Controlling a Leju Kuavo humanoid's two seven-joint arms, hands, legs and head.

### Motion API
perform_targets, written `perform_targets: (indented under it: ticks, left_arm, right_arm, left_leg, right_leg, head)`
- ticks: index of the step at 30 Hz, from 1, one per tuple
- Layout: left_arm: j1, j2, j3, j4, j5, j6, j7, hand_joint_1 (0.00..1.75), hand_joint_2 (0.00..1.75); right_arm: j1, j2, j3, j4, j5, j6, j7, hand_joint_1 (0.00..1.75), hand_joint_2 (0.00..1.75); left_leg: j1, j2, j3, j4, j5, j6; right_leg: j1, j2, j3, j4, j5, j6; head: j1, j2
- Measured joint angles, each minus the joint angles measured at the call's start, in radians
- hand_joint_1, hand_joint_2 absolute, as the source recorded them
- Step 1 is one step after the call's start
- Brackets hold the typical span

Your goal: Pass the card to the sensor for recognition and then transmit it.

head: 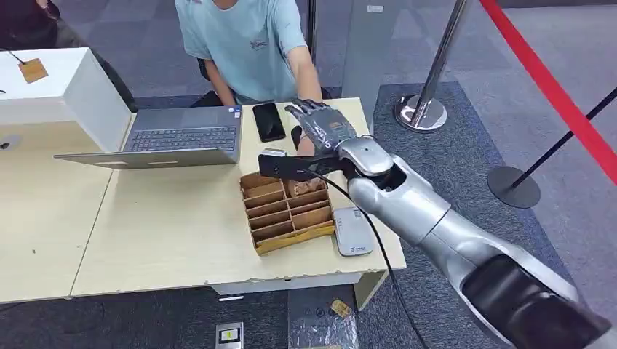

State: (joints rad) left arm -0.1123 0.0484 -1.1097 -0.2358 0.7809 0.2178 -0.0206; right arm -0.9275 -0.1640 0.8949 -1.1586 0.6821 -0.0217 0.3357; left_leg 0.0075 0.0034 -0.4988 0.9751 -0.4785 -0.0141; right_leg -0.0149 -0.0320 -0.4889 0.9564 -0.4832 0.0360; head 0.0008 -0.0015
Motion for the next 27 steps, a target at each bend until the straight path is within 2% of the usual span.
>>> perform_targets:
  ticks: [11,16,19,22,23,24,25,27]
  left_arm:
    - [0.0,0.0,0.0,0.0,-0.003,0.001,0.006,0.0,0.0]
    - [0.0,0.0,0.0,0.0,0.0,0.001,0.006,0.0,0.0]
    - [0.0,0.0,0.0,0.0,0.005,0.001,0.006,0.0,0.0]
    - [0.0,0.0,0.0,0.0,0.006,0.001,0.005,0.0,0.0]
    - [0.0,0.0,0.0,0.0,0.007,0.001,0.005,0.0,0.0]
    - [0.0,0.0,0.0,0.0,0.007,0.001,0.005,0.0,0.0]
    - [0.0,0.0,0.0,0.0,0.007,0.001,0.005,0.0,0.0]
    - [0.0,0.0,0.0,0.0,0.008,0.001,0.005,0.0,0.0]
  right_arm:
    - [0.03,-0.024,0.001,-0.015,0.006,0.054,0.031,0.0,1.75]
    - [0.04,-0.031,0.007,-0.014,-0.003,0.126,0.041,0.0,1.75]
    - [0.043,-0.033,0.013,-0.014,-0.04,0.194,0.055,0.0,1.75]
    - [0.043,-0.033,0.024,-0.013,-0.059,0.223,0.06,0.03,1.75]
    - [0.043,-0.033,0.029,-0.013,-0.064,0.226,0.06,0.63,1.75]
    - [0.043,-0.033,0.032,-0.011,-0.068,0.227,0.06,0.63,1.75]
    - [0.043,-0.033,0.035,-0.009,-0.072,0.228,0.059,1.43,1.75]
    - [0.044,-0.033,0.04,-0.008,-0.072,0.23,0.056,1.47,1.75]
  left_leg:
    - [0.0,0.0,0.0,0.0,0.0,0.0]
    - [0.0,0.0,0.0,0.0,0.0,0.0]
    - [0.0,0.0,0.0,0.0,0.0,0.0]
    - [0.0,0.0,0.0,0.0,0.0,0.0]
    - [0.0,0.0,-0.001,0.0,0.0,0.0]
    - [0.0,0.0,-0.001,0.0,0.0,0.0]
    - [0.0,0.0,0.0,0.0,0.0,0.0]
    - [0.0,0.0,0.0,0.0,0.0,0.0]
  right_leg:
    - [0.0,0.0,0.0,0.0,0.0,0.0]
    - [0.0,0.0,0.0,0.0,0.0,0.0]
    - [0.0,0.0,0.0,0.0,0.0,0.0]
    - [0.0,0.0,0.0,0.0,0.0,0.0]
    - [0.0,0.0,0.0,0.0,0.0,0.0]
    - [0.0,0.0,0.0,0.0,0.0,0.0]
    - [0.0,0.0,0.0,0.0,0.0,0.0]
    - [0.0,0.0,0.0,0.0,0.0,0.0]
  head:
    - [0.0,0.0]
    - [0.0,0.0]
    - [0.0,0.0]
    - [0.0,0.0]
    - [0.0,0.0]
    - [0.0,0.0]
    - [0.0,0.0]
    - [0.0,0.0]
